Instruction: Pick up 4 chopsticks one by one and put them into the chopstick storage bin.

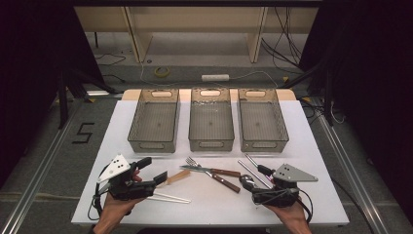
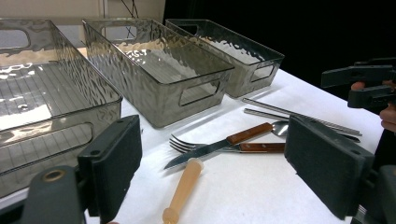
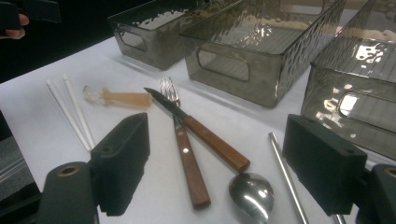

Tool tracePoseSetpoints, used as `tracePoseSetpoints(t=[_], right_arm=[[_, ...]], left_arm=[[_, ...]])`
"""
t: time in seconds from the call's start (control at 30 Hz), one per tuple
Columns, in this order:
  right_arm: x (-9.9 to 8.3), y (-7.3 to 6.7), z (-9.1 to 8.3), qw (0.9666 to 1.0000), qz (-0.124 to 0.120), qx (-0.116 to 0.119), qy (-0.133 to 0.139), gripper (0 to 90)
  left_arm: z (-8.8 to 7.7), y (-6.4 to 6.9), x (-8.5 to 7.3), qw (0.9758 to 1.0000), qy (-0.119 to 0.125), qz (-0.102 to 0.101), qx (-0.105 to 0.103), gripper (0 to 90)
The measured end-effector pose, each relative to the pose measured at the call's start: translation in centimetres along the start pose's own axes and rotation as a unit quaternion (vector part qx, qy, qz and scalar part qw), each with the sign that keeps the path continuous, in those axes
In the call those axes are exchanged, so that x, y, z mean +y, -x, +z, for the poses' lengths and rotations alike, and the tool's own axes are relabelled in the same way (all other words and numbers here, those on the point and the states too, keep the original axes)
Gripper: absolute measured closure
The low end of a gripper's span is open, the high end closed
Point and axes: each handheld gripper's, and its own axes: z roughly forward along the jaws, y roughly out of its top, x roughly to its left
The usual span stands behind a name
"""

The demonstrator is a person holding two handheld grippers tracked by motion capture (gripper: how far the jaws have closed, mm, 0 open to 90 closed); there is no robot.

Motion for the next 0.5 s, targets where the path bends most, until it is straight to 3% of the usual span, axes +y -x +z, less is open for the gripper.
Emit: tracePoseSetpoints(t=[0.23, 0.5], right_arm=[[0.12, 0.29, -0.05, 1.0, 0.002, 0.004, -0.007, 25.7], [0.71, 0.68, -0.18, 0.9994, -0.009, 0.008, -0.033, 29.0]], left_arm=[[0.03, 0.01, 0.0, 1.0, -0.003, 0.001, -0.001, 18.7], [0.07, -0.01, 0.0, 1.0, -0.004, 0.001, -0.001, 18.7]])
